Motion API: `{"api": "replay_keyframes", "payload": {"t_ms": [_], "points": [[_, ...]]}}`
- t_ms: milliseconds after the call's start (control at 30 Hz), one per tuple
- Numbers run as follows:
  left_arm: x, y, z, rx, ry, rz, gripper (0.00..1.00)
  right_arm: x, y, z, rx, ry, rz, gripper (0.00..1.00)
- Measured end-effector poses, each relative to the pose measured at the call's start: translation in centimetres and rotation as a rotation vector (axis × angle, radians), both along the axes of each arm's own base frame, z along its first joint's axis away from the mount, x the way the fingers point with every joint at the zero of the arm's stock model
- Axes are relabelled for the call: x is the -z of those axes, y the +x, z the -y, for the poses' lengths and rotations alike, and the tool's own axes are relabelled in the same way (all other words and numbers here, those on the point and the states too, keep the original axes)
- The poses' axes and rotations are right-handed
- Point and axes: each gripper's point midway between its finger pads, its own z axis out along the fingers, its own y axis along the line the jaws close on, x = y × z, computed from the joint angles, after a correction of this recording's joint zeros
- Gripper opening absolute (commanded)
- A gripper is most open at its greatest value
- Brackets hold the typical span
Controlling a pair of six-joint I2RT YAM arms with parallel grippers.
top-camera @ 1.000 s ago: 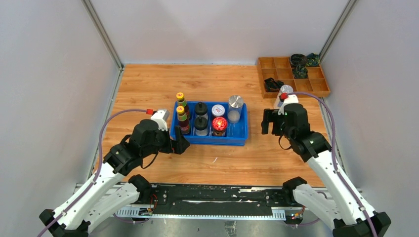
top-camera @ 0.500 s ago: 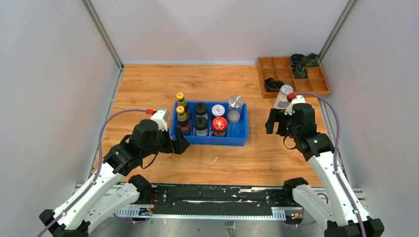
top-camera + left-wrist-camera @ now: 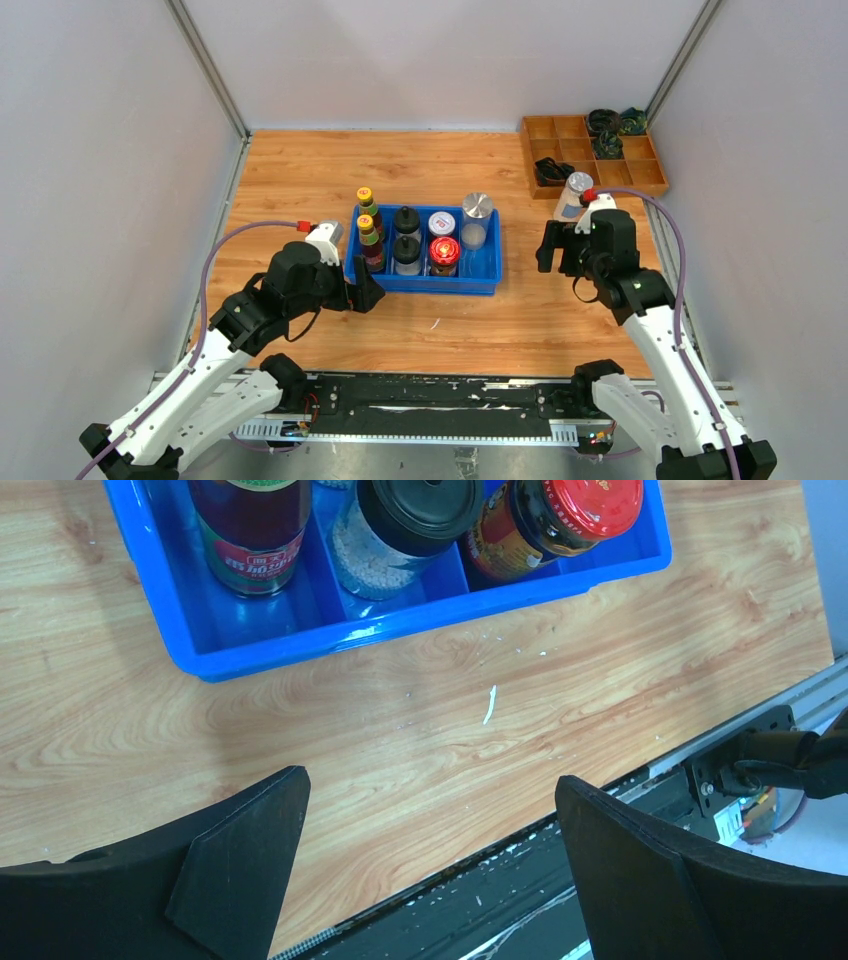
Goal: Organize the condiment bottles
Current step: Pick up the bottle from the corner of the board.
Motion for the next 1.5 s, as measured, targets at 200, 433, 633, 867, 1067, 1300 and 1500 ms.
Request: {"api": "replay_keyframes", "payload": {"t_ms": [200, 433, 633, 867, 1067, 1300, 1500], "points": [[-0.1, 0.1, 0.1, 0.001, -0.003, 0.004, 1.00, 0.2, 0.0, 0.0, 0.002, -0.001, -0.005, 0.92], [0.1, 0.0, 0.1, 0.002, -0.022, 0.016, 1.00, 1.3, 0.9, 0.3, 0.024, -0.021, -0.046, 0.90], [0.4, -0.2, 0.2, 0.010, -0.031, 0.015, 1.00, 0.5, 3.7, 1.5, 0.108, -0.065, -0.039, 0.90], [0.2, -0.3, 0.4, 0.017, -0.042, 0.021, 1.00, -2.5, 9.2, 3.9, 0.261, -0.128, 0.050, 0.90], [-0.5, -0.5, 0.4, 0.017, -0.071, 0.037, 1.00, -3.1, 14.1, 6.9, 0.362, -0.142, 0.044, 0.89], [-1.0, -0.8, 0.3, 0.014, -0.098, 0.057, 1.00, -0.6, 17.7, 9.1, 0.398, -0.137, -0.026, 0.88], [-0.3, -1.0, 0.2, 0.016, -0.087, 0.039, 1.00, 2.4, 18.8, 9.7, 0.385, -0.120, -0.099, 0.87]]}}
